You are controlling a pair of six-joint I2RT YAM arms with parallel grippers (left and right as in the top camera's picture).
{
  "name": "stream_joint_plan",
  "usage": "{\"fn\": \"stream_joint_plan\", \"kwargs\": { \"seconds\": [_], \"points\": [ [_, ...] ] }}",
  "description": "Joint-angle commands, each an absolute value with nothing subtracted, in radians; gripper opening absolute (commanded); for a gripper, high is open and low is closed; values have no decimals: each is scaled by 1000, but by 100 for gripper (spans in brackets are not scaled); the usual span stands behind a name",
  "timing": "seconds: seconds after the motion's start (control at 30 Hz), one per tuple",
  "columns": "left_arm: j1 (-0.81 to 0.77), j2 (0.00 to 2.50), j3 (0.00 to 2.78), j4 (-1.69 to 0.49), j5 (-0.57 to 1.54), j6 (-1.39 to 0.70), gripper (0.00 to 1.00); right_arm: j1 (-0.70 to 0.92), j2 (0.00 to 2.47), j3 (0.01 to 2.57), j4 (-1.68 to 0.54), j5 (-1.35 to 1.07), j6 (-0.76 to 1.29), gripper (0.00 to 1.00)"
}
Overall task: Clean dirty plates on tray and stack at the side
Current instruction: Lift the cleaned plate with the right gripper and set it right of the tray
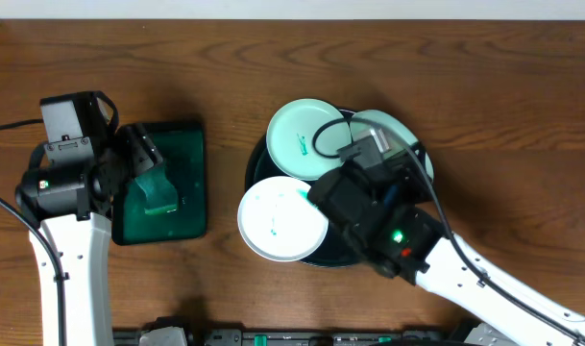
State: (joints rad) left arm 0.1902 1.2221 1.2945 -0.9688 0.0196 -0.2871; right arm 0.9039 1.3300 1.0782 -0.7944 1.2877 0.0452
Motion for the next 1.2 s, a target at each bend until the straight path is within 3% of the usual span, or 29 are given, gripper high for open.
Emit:
{"fn": "stream_joint_plan", "kwargs": {
  "seconds": [0.0, 0.13, 0.3, 0.43, 0.57, 0.7, 0.73, 0.8, 0.87, 0.93, 1.03, 1.17],
  "points": [
    [197, 1222, 1311, -971, 17, -281, 80, 758, 1314, 1101, -797, 1122, 265, 1],
    [197, 1222, 1311, -971, 17, -281, 81, 471, 1314, 1101, -795, 614, 336, 1],
    [197, 1222, 1311, -971, 17, -281, 80, -39, 1317, 1101, -819, 28, 340, 1],
    [197, 1222, 1311, -971, 17, -281, 81, -369, 1364, 1100, -886, -81, 334, 1],
    [197, 1222, 1311, -971, 17, -281, 80, -551, 1481, 1076, -912, -61, 333, 1],
    [197, 1222, 1311, -971, 17, -281, 80, -595, 1619, 1059, -890, -60, 333, 2],
    [197, 1222, 1311, -971, 17, -281, 80, -595, 1644, 1059, -881, -61, 333, 6],
    [197, 1222, 1311, -971, 17, -281, 81, -591, 1671, 1060, -867, -94, 332, 18],
    [197, 1222, 1311, -971, 17, -281, 81, -575, 1658, 1065, -860, -192, 295, 39],
    [197, 1222, 1311, -971, 17, -281, 80, -515, 1575, 1082, -858, -316, 216, 51],
    [197, 1222, 1311, -971, 17, -281, 81, -426, 1482, 1085, -867, -373, 164, 54],
    [197, 1222, 1311, -971, 17, -281, 81, -168, 1364, 1084, -866, -373, 99, 54]
  ]
}}
